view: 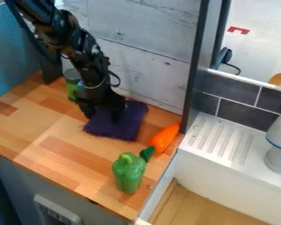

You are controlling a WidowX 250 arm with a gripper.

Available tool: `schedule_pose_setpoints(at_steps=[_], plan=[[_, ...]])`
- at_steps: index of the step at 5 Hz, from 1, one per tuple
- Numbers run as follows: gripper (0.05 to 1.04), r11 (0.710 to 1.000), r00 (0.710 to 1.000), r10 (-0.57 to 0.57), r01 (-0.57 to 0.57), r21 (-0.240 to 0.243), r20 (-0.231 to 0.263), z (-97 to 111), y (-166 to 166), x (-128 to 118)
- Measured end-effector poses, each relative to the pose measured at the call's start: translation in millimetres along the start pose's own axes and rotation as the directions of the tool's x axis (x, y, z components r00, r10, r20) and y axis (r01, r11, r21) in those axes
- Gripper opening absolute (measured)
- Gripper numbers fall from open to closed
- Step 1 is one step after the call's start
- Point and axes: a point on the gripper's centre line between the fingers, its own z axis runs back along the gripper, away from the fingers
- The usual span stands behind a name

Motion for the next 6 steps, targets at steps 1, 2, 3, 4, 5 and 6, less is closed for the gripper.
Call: schedule_pose_setpoints(at_steps=[1, 2, 3, 4, 5, 6], plan=[[1.001, 0.998, 0.998, 0.065, -0.065, 0.016, -0.015, 5, 20, -14], [1.001, 0.994, 0.994, 0.106, -0.105, 0.04, -0.025, 9, 38, -26], [1.001, 0.989, 0.99, 0.132, -0.128, 0.073, -0.053, 14, 55, -40], [1.001, 0.98, 0.98, 0.184, -0.176, 0.09, -0.08, 20, 70, -60], [1.001, 0.978, 0.976, 0.193, -0.184, 0.094, -0.097, 24, 79, -73], [1.001, 0.977, 0.972, 0.203, -0.192, 0.094, -0.118, 28, 85, -85]])
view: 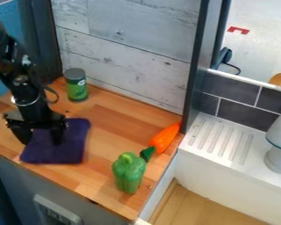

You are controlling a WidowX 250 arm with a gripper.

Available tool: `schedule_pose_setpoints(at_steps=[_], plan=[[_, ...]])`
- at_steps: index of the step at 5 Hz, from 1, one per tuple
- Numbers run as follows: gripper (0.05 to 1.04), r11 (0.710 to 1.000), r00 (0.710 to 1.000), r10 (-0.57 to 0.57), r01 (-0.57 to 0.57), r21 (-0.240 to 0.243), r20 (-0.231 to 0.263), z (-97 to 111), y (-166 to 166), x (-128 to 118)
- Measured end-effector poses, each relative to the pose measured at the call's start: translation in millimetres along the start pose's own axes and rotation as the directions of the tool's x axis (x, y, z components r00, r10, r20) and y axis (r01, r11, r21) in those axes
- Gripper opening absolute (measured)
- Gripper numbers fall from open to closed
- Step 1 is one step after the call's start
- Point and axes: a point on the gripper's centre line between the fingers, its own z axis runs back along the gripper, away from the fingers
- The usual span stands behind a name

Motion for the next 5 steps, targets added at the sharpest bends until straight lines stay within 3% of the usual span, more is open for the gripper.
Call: schedule_pose_setpoints(at_steps=[2, 3, 4, 5], plan=[[1.001, 1.0, 0.996, -0.015, 0.014, -0.01, -0.087, 3, 6, -15], [1.001, 0.999, 0.994, -0.036, 0.035, -0.012, -0.106, 5, 9, -18], [1.001, 1.0, 0.997, -0.023, 0.022, -0.017, -0.067, 44, 12, -9], [1.001, 0.999, 1.0, 0.003, -0.003, -0.045, 0.017, 99, 20, -8]])
